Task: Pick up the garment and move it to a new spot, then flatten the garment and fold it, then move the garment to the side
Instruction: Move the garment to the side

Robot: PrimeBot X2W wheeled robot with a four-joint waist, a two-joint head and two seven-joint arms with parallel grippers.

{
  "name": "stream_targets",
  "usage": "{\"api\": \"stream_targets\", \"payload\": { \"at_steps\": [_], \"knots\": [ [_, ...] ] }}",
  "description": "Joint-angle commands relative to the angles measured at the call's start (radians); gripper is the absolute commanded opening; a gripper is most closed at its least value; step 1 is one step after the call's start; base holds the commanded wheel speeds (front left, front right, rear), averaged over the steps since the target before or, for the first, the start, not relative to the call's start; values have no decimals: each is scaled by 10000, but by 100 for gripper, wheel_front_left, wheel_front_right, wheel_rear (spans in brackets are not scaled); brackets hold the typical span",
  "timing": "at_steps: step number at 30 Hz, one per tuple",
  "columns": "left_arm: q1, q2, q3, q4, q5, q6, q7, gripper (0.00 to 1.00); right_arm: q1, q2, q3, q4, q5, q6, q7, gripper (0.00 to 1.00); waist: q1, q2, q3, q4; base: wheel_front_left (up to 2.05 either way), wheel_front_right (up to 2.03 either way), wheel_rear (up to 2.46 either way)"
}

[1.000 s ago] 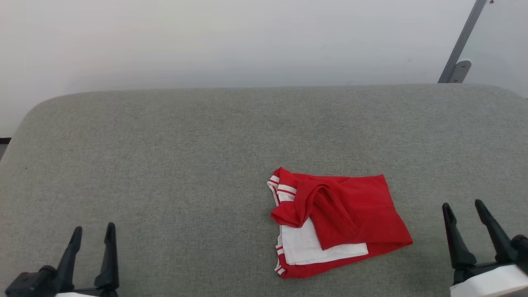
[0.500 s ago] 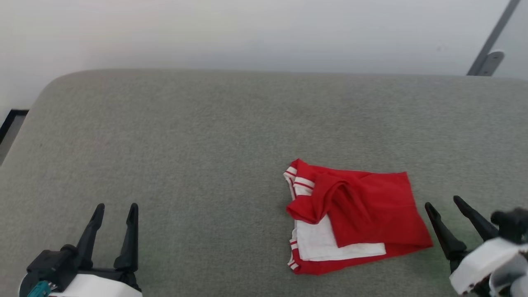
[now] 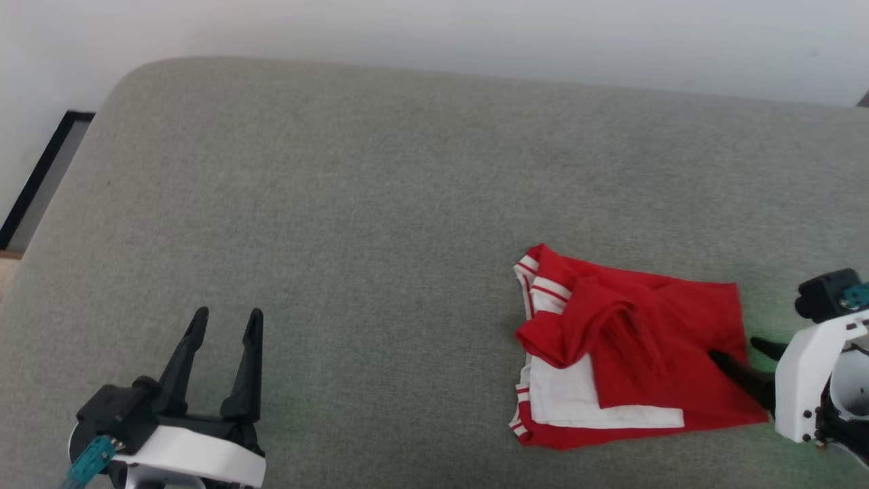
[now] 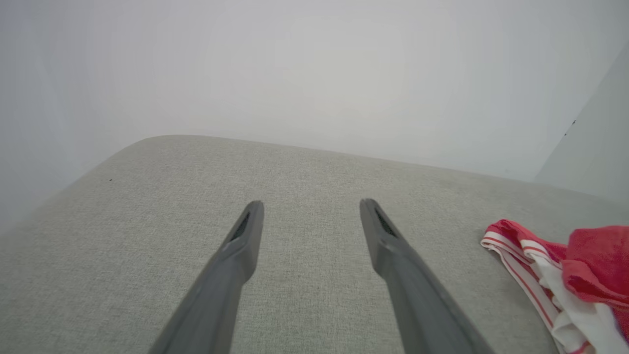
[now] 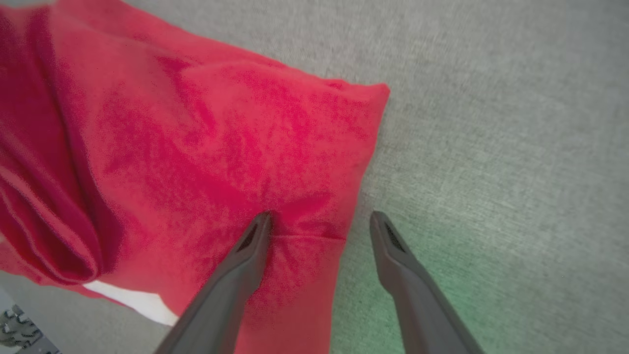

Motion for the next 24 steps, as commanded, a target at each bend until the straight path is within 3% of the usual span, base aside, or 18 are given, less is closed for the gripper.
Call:
{"api": "stream_targets", "payload": {
  "at_steps": [1, 4, 8, 9, 11, 17, 24],
  "knots": [
    [-204, -6, -71, 3, -14, -31, -49, 100, -269, -132, 227, 38, 173, 0, 784, 100, 0, 0, 258, 225, 0, 0, 0],
    [-379, -27, -211, 59, -89, -31, -49, 100, -569, -97, 454, 272, 466, 0, 2095, 100, 0, 0, 484, 386, 0, 0, 0],
    [-586, -88, -310, 167, -259, -31, -49, 100, -818, 416, 555, 774, 935, 0, 3563, 100, 0, 0, 767, 522, 0, 0, 0],
    [-652, -102, -328, 172, -287, -31, -49, 100, -872, 558, 602, 843, 980, 0, 3818, 86, 0, 0, 825, 549, 0, 0, 0],
    [-740, -159, -366, 198, -379, -31, -49, 100, -999, 792, 571, 846, 1004, 2, 3956, 0, 0, 0, 917, 578, 0, 0, 0],
    [-974, -189, -175, 6, -533, -31, -49, 100, -1415, 831, 79, 634, 884, -2, 3917, 0, 0, 0, 1083, 425, 0, 0, 0],
    [-1315, 1, -211, -201, -562, -31, -47, 100, -1867, 256, -849, 390, 362, -35, 3992, 0, 0, 0, 1301, -201, 0, 0, 0]
  ]
}}
